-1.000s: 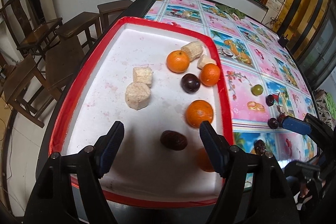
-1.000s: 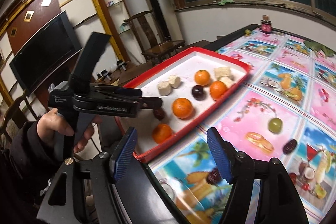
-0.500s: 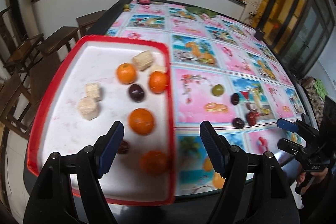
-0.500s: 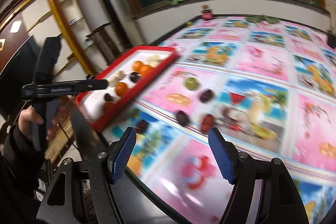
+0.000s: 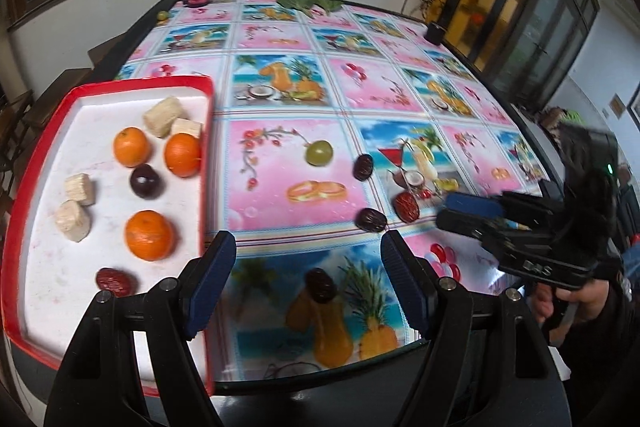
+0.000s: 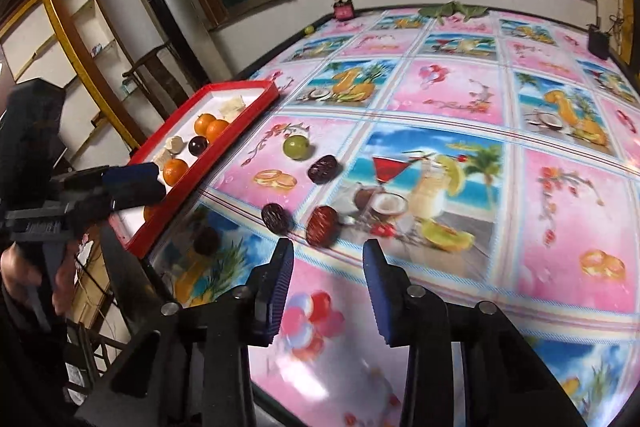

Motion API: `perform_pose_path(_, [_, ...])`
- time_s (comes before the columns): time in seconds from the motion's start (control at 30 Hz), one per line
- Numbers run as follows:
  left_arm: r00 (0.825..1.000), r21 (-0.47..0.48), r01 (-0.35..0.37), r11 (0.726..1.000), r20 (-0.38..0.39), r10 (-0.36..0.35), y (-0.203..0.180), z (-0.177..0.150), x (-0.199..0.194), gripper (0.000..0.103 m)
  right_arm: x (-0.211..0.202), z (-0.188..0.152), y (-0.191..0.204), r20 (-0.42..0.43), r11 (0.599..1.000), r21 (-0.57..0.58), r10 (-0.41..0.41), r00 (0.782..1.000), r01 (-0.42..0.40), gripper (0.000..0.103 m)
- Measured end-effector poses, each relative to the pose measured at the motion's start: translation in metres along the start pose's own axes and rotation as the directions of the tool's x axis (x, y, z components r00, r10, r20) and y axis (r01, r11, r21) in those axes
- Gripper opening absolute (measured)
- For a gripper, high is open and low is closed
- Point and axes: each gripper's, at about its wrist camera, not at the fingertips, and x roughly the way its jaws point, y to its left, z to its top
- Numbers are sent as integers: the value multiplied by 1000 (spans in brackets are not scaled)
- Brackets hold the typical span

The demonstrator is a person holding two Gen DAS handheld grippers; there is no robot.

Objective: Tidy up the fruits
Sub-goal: 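Move both grippers back from the tray to the fruit on the cloth, then grasp a red date with the right gripper while the left gripper grasps a dark date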

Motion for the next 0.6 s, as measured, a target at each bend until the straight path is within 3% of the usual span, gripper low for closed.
perform_pose_path(0.17, [1000, 11, 5, 1000, -9, -5, -4, -2, 5, 75, 27, 12, 9, -34, 1000, -14, -7, 999, 7, 34])
perform_pose_path(0.27, [1000, 19, 14, 1000, -17, -14, -8, -1, 11, 75, 42, 12, 9, -68, 999, -22, -36, 997, 34, 21])
perform_pose_path(0.47, [998, 96, 45, 994, -56, -40, -36, 6, 36, 75, 32, 4, -2, -61, 996, -37, -81, 995, 79, 21])
perform_pose_path(0.6, [995, 182, 39, 983, -93, -23, -59, 9, 57, 58, 14, -5, -23, -61, 995, 10, -96, 993, 97, 21])
